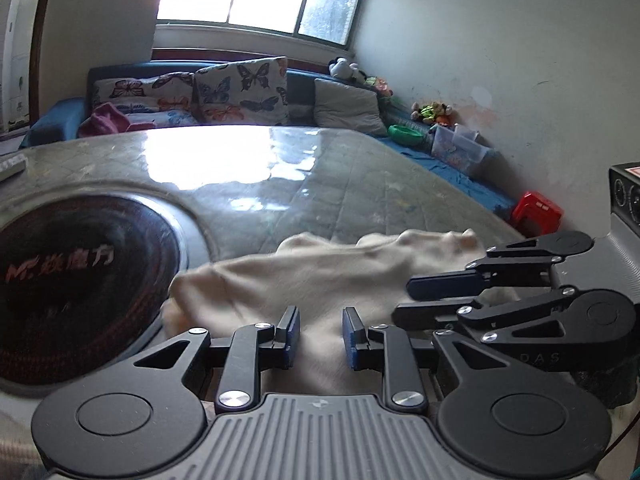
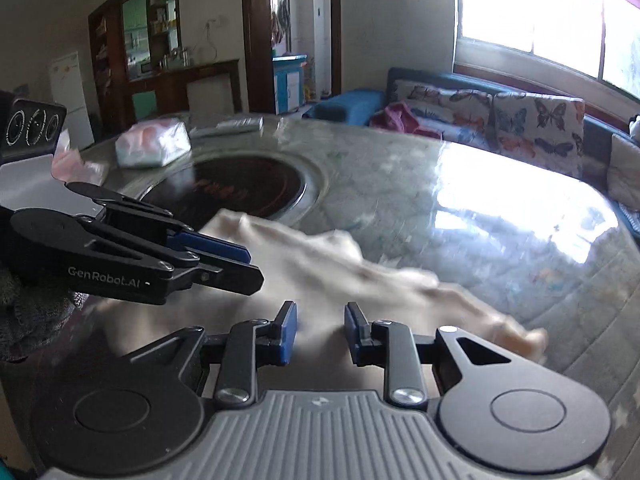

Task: Fold clothes
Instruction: 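Open both grippers and release the folded sweatshirt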

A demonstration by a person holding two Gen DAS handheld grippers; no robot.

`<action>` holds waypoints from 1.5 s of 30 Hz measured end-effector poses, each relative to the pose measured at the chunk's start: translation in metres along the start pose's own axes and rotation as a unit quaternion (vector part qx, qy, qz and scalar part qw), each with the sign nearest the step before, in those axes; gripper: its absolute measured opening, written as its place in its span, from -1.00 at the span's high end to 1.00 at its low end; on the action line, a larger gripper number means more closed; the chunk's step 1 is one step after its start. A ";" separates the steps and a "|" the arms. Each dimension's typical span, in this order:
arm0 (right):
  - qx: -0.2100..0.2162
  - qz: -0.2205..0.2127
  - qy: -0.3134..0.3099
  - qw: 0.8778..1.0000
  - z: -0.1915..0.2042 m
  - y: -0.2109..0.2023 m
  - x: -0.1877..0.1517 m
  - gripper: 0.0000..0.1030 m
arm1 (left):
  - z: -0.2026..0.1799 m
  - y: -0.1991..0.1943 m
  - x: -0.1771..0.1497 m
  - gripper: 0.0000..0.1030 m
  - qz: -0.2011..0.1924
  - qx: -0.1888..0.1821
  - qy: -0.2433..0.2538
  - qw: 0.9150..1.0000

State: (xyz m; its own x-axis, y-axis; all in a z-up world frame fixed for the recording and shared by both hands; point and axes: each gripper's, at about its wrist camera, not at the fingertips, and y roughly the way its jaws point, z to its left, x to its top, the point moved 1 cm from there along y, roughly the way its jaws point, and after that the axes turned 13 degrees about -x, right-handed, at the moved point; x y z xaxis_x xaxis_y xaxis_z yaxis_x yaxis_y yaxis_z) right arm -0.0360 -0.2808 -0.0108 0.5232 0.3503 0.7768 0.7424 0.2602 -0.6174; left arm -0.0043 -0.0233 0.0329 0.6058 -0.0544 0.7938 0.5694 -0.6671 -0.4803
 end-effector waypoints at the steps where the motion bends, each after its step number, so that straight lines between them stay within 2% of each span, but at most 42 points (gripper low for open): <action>1: -0.006 -0.003 -0.008 1.000 0.003 -0.001 -0.003 0.52 | -0.001 -0.001 -0.003 0.52 0.000 0.002 0.002 1.000; 5: -0.014 -0.018 -0.015 1.000 0.009 -0.012 -0.004 0.50 | -0.004 -0.007 -0.015 0.52 -0.002 0.011 0.010 1.000; 8: -0.015 -0.013 -0.004 1.000 0.006 -0.012 -0.008 0.31 | -0.003 -0.010 -0.018 0.48 -0.007 0.015 0.005 1.000; 10: -0.016 -0.016 0.003 1.000 0.004 -0.011 -0.014 0.29 | -0.001 -0.011 -0.021 0.48 -0.010 0.018 0.000 1.000; 13: -0.019 -0.021 0.012 1.000 0.001 -0.012 -0.018 0.15 | 0.001 -0.015 -0.022 0.47 -0.014 0.021 -0.007 1.000; 15: -0.020 -0.028 0.021 0.999 -0.004 -0.018 -0.019 -0.01 | 0.003 -0.017 -0.024 0.41 -0.016 0.021 -0.013 1.000; 21: -0.015 -0.027 0.047 0.998 -0.018 -0.019 -0.031 -0.09 | 0.008 -0.020 -0.026 0.41 -0.024 0.016 -0.034 0.999; 22: -0.013 -0.027 0.048 0.998 -0.019 -0.020 -0.029 -0.14 | 0.009 -0.021 -0.025 0.40 -0.024 0.014 -0.037 0.999; 24: -0.014 -0.031 0.056 0.998 -0.022 -0.023 -0.026 -0.54 | 0.010 -0.022 -0.023 0.35 -0.025 0.011 -0.043 0.999; 26: -0.022 -0.037 0.065 0.997 -0.027 -0.024 -0.023 -0.73 | 0.011 -0.023 -0.020 0.21 -0.028 0.006 -0.048 0.998; 29: -0.026 -0.038 0.081 0.996 -0.037 -0.021 -0.020 -0.78 | 0.009 -0.022 -0.015 0.14 -0.035 0.005 -0.049 0.998; 35: -0.019 -0.013 0.140 0.990 -0.065 -0.001 -0.023 -0.99 | 0.018 -0.019 0.003 0.10 -0.050 -0.008 -0.072 0.996; 38: -0.009 0.000 0.160 0.987 -0.073 0.006 -0.028 -1.00 | 0.024 -0.015 0.009 0.09 -0.051 -0.008 -0.080 0.995; 45: 0.003 -0.022 0.153 0.988 -0.072 0.002 -0.013 -1.00 | 0.038 -0.005 0.011 0.09 -0.047 -0.009 -0.104 0.993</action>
State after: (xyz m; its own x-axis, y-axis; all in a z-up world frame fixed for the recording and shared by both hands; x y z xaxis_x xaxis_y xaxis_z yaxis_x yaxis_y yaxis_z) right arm -0.0108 -0.3496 -0.0131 0.5931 0.0498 0.8036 0.7652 0.2754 -0.5819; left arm 0.0205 0.0082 0.0300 0.6536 0.1621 0.7393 0.6202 -0.6746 -0.4003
